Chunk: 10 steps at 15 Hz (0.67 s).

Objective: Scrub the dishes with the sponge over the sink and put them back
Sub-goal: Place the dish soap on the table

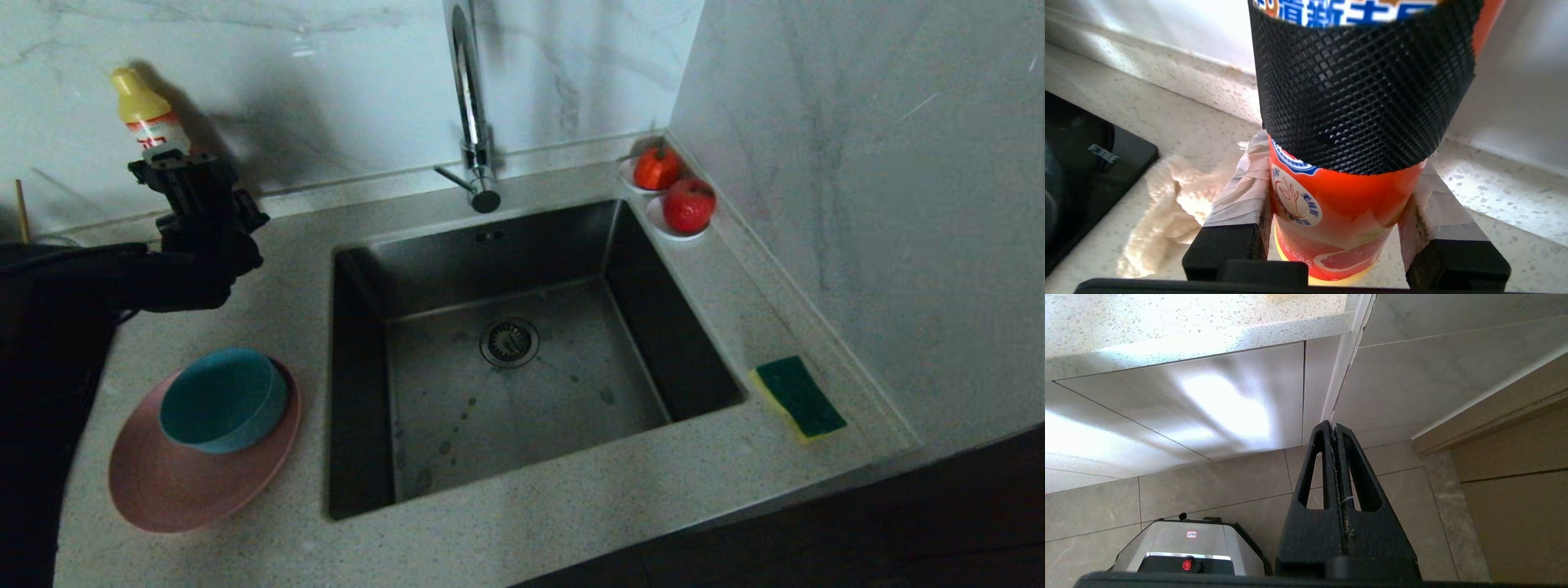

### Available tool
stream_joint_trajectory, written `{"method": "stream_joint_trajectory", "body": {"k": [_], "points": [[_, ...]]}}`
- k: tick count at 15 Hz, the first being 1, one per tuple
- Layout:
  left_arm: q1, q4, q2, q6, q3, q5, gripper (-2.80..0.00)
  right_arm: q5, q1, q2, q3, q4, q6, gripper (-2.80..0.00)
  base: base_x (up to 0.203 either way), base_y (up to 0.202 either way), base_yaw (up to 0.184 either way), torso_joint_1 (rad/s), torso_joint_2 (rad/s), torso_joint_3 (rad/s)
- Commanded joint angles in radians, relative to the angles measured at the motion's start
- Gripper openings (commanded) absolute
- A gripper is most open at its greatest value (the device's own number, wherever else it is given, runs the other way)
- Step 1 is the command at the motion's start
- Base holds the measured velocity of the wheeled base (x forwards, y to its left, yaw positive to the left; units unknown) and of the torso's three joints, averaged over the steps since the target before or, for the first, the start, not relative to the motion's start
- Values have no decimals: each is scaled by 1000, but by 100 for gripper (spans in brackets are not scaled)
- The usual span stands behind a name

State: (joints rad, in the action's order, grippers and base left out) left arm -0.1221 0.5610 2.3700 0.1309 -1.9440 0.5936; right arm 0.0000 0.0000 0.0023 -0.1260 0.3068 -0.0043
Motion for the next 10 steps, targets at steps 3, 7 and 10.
{"method": "stream_joint_trajectory", "body": {"k": [3,7,10], "points": [[1,50,52,-2,0,10,-280,0,0,1,0,2,0,-280,0,0,0,0,0,0],[5,173,82,-44,0,39,-280,0,0,1,0,2,0,-280,0,0,0,0,0,0],[17,273,99,-94,1,86,-280,0,0,1,0,2,0,-280,0,0,0,0,0,0]]}}
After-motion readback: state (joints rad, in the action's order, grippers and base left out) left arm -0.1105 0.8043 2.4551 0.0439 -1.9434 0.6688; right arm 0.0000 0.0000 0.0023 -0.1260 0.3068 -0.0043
